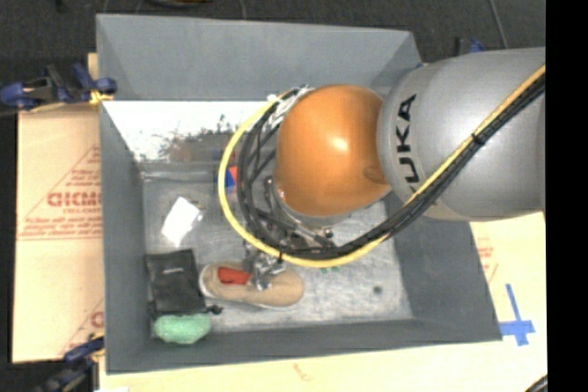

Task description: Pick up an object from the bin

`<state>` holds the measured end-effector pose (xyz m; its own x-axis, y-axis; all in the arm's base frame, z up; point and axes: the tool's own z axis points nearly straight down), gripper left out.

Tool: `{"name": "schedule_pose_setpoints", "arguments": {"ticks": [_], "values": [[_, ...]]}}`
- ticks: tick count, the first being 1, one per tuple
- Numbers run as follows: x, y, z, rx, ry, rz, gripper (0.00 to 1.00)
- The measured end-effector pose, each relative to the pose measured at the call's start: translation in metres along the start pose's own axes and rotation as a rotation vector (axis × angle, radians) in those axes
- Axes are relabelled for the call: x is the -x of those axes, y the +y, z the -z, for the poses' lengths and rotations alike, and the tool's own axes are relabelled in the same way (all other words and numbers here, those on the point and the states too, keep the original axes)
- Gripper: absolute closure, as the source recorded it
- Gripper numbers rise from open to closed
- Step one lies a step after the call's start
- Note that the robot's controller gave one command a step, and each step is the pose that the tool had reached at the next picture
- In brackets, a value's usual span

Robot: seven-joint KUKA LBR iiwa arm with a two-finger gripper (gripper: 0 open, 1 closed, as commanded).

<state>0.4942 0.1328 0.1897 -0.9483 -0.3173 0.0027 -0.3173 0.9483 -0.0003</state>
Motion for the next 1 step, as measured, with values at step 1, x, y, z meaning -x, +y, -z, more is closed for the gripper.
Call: {"name": "schedule_pose_setpoints", "arguments": {"ticks": [1], "values": [[-0.0134, -0.003, 0.0323, 0.001, -0.006, -0.05, 1.0]]}}
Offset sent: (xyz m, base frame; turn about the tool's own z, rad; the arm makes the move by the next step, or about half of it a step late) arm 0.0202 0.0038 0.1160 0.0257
